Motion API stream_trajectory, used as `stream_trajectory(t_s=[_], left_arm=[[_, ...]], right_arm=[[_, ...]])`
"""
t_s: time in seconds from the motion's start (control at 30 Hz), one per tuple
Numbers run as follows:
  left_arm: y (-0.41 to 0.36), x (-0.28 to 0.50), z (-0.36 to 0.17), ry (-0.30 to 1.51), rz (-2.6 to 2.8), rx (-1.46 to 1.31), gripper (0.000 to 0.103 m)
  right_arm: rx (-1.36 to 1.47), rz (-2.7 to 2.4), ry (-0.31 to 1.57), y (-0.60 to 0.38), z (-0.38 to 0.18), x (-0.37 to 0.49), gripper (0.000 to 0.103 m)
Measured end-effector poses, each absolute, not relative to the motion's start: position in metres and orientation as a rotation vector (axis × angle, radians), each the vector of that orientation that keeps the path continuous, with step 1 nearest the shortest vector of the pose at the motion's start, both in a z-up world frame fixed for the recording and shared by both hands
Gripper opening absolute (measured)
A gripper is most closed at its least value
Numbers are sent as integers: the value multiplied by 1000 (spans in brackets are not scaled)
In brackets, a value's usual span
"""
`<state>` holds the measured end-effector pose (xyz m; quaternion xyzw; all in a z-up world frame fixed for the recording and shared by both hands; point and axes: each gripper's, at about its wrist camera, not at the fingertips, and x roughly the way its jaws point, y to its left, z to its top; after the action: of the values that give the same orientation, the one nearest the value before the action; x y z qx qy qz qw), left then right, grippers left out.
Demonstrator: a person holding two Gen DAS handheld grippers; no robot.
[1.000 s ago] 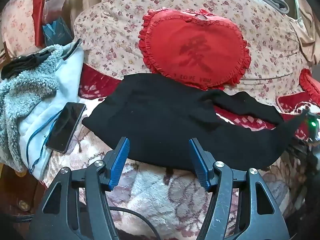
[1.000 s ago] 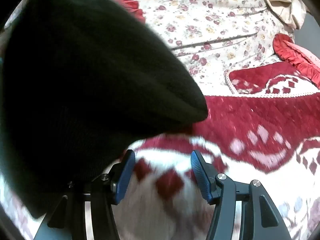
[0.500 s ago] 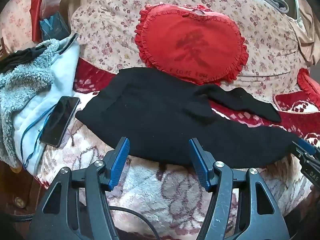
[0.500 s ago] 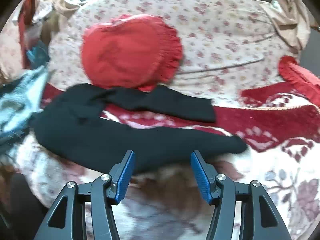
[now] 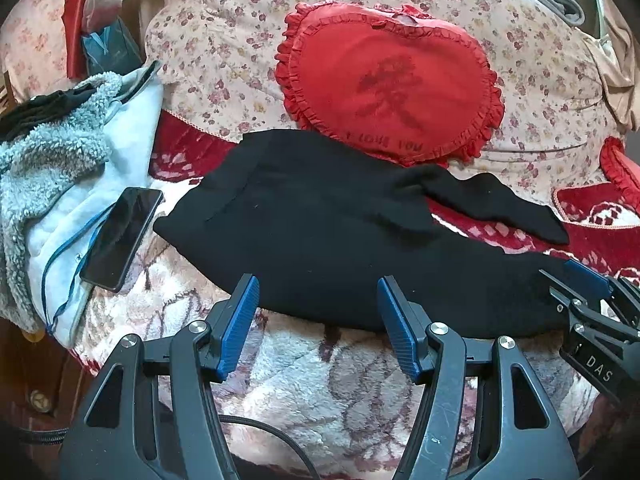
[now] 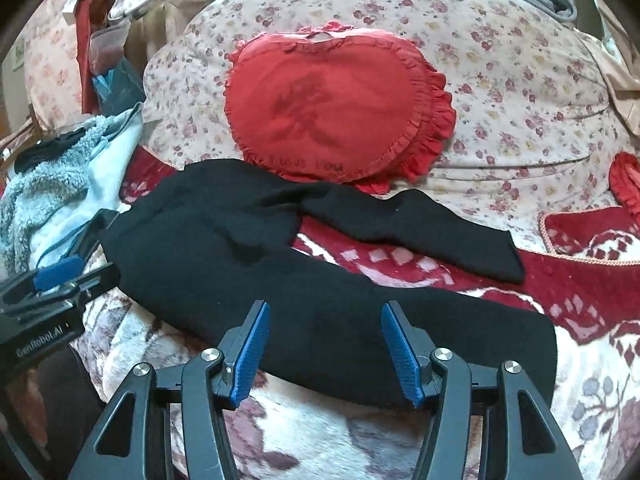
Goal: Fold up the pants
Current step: 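Move both grippers over the black pants toward the waistband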
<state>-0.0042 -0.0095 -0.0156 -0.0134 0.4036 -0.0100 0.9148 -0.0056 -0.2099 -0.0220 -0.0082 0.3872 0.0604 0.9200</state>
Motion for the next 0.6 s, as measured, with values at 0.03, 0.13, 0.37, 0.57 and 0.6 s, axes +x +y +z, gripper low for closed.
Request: stream_trajectory(t_s=[0.03, 0.13, 0.37, 0.57, 0.6], left_arm=[[-9, -4, -17, 834, -21, -28, 62], [-8, -4, -19, 832, -7, -23, 62], [-9, -4, -23, 844, -19, -22, 62], [-12, -3, -25, 860, -21, -31, 62], [-12, -3, -25, 860, -20, -30, 62]], right_arm=[[-9, 125, 797, -209, -23, -5, 56], [12, 120, 805, -211, -24, -2, 56], [40, 96, 827, -213, -30, 0, 56], [40, 92, 839, -214, -34, 0, 56], [42, 92, 839, -214, -34, 0, 56]])
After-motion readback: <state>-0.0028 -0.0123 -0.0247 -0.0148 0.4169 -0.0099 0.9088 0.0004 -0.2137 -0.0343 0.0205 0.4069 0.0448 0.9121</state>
